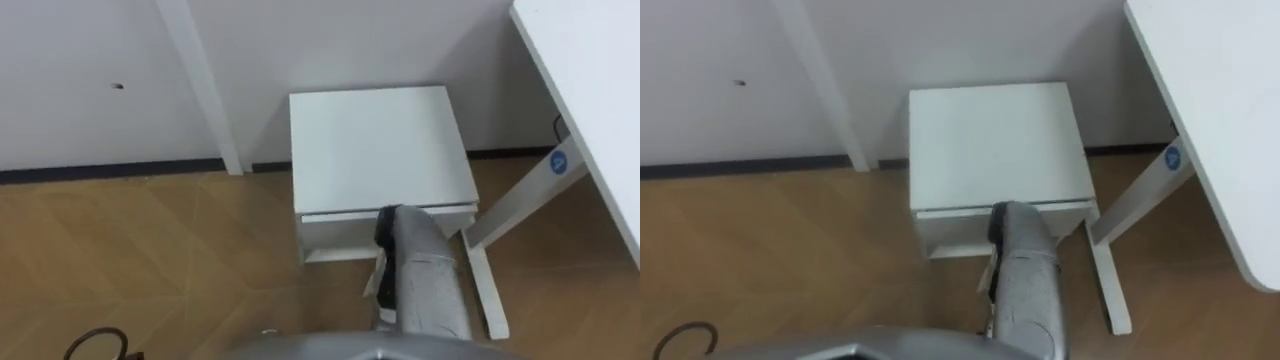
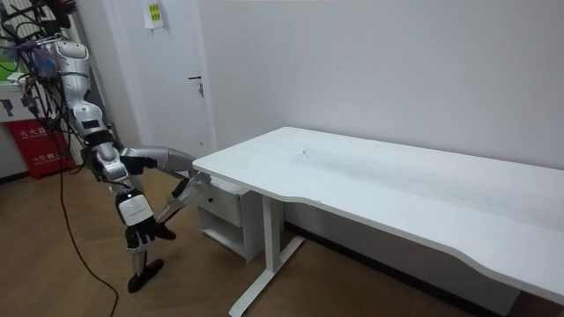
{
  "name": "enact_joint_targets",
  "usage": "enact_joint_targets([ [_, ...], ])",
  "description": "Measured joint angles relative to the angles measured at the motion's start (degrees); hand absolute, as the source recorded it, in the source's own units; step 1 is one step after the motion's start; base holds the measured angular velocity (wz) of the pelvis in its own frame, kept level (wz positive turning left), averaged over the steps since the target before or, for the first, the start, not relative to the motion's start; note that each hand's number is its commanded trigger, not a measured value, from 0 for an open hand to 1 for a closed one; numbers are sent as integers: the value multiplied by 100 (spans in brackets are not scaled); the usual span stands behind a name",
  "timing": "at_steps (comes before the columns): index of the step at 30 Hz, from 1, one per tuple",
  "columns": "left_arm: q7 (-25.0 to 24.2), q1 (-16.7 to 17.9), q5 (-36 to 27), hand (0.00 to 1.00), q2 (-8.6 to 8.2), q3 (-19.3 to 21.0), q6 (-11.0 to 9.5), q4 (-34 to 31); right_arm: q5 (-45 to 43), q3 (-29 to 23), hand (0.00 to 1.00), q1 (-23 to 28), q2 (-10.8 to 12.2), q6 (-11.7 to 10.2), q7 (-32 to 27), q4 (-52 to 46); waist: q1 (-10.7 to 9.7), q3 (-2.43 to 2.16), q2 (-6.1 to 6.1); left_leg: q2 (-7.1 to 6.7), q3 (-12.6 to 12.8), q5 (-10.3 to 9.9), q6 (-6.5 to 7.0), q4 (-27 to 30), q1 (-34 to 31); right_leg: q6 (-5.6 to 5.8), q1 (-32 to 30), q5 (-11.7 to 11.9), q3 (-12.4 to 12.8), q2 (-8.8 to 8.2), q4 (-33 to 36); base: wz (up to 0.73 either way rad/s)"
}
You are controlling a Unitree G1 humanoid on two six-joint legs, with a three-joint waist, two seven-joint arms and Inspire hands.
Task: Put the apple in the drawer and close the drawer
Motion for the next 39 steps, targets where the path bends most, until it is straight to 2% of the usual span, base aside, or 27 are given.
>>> enact_joint_targets([
  [2,0,43,0,0,-50,-4,53,19,240,127,0,-11,-3,-1,-142,-1,4,0,-6,60,5,-115,35,196,-57,16,-35,-23,89,-62,-7,-3],
  [5,12,86,-7,0,-57,6,58,10,426,134,0,-29,-16,7,-202,1,-16,-3,2,49,15,-219,101,408,-202,19,476,-20,251,-220,-292,0],
  [6,66,135,-18,0,-52,6,57,-2,484,139,0,-56,-16,57,-233,-26,-14,-6,20,31,12,-238,61,394,-188,24,935,-17,290,-284,-670,-9],
  [7,135,181,-85,0,-45,9,49,-20,535,136,0,-77,-14,150,-253,-50,-22,1,-5,-67,17,-237,-64,312,-128,42,1466,-6,360,-334,-1332,-12],
  [8,147,190,-99,0,-44,10,43,4,556,131,0,-89,-14,198,-275,-44,-23,0,-5,-126,36,-238,-251,256,-81,50,1789,-1,367,-312,-1793,-11],
  [9,169,251,-82,0,-51,11,35,31,552,120,0,-111,-11,295,-284,-44,-63,3,-96,-310,51,-152,-713,-29,56,41,2495,3,360,-294,-3005,5],
  [10,237,359,-100,0,-24,-6,28,9,525,92,0,-158,57,379,-282,-44,-157,-104,-386,-559,-43,-70,-1331,-143,167,4,3153,3,398,-382,-4308,20],
  [11,269,342,-118,0,49,-27,35,-34,515,9,0,-137,98,377,-273,-47,-152,-76,-472,-481,-212,-55,-932,205,35,66,3362,-15,383,-405,-4795,22],
  [12,328,241,-123,0,179,-112,17,-231,495,-116,0,-120,114,417,-271,-29,-102,-13,-441,-359,-623,-643,-662,732,-232,309,3616,-142,467,-332,-5564,-21],
  [13,381,299,-128,0,206,-54,27,-257,481,-159,0,-154,118,477,-283,-22,54,16,-520,-450,-585,-684,-480,923,-274,433,4078,-329,632,-159,-6473,-40],
  [14,388,326,-137,0,188,-13,41,-257,469,-159,0,-157,117,474,-279,-51,70,8,-535,-445,-586,-686,-485,869,-202,431,4366,-433,610,-88,-6889,-42],
  [15,432,289,-229,0,174,10,34,-259,380,-160,0,-143,118,474,-283,-58,91,18,-587,-465,-582,-582,-459,578,-6,453,4877,-548,516,116,-7558,-10],
  [16,486,182,-236,0,169,10,-24,-256,276,-159,0,-185,111,475,-295,-58,114,22,-648,-524,-572,-433,-516,267,134,414,5204,-599,531,249,-8098,-4],
  [18,549,128,-264,0,147,12,-144,-254,47,-166,0,-356,87,442,-390,-56,135,14,-684,-533,-499,-248,-615,-115,238,352,5503,-612,494,381,-8827,-19],
  [19,638,105,-257,0,131,49,-198,-271,-165,-166,0,-435,90,411,-416,-56,138,-8,-727,-526,-448,-134,-661,-315,302,333,5691,-601,450,437,-9216,-28],
  [20,675,95,-257,0,125,63,-217,-270,-240,-167,0,-494,90,401,-421,-56,143,-15,-741,-524,-437,-70,-657,-397,330,331,5746,-602,438,466,-9367,-24],
  [21,717,90,-257,0,89,115,-244,-268,-378,-178,0,-593,90,363,-466,-55,150,-30,-753,-496,-457,24,-632,-509,373,270,5836,-595,423,550,-9587,-14],
  [23,715,84,-263,0,27,121,-250,-265,-394,-179,0,-657,92,347,-538,-57,150,-35,-761,-464,-459,135,-685,-758,530,207,5949,-567,385,624,-9736,-1],
  [25,697,85,-263,0,-69,121,-258,-272,-384,-180,0,-659,101,352,-562,-58,164,-47,-777,-426,-464,233,-798,-1016,721,154,6097,-539,310,724,-9922,8],
  [30,693,196,-340,0,-95,118,-286,-267,-375,-177,0,-619,147,326,-561,-47,155,-46,-805,-398,-605,427,-963,-1469,1032,56,6321,-491,277,859,-10248,3],
  [33,707,285,-335,0,-96,118,-332,-261,-378,-157,0,-570,172,331,-561,-49,165,-38,-786,-374,-618,465,-1020,-1682,1189,22,6484,-471,280,927,-10418,-1],
  [39,708,358,-332,0,-112,117,-343,-235,-385,-143,0,-519,203,318,-540,67,161,-36,-737,-394,-698,488,-1028,-1865,1340,9,6589,-463,269,960,-10586,-1],
])
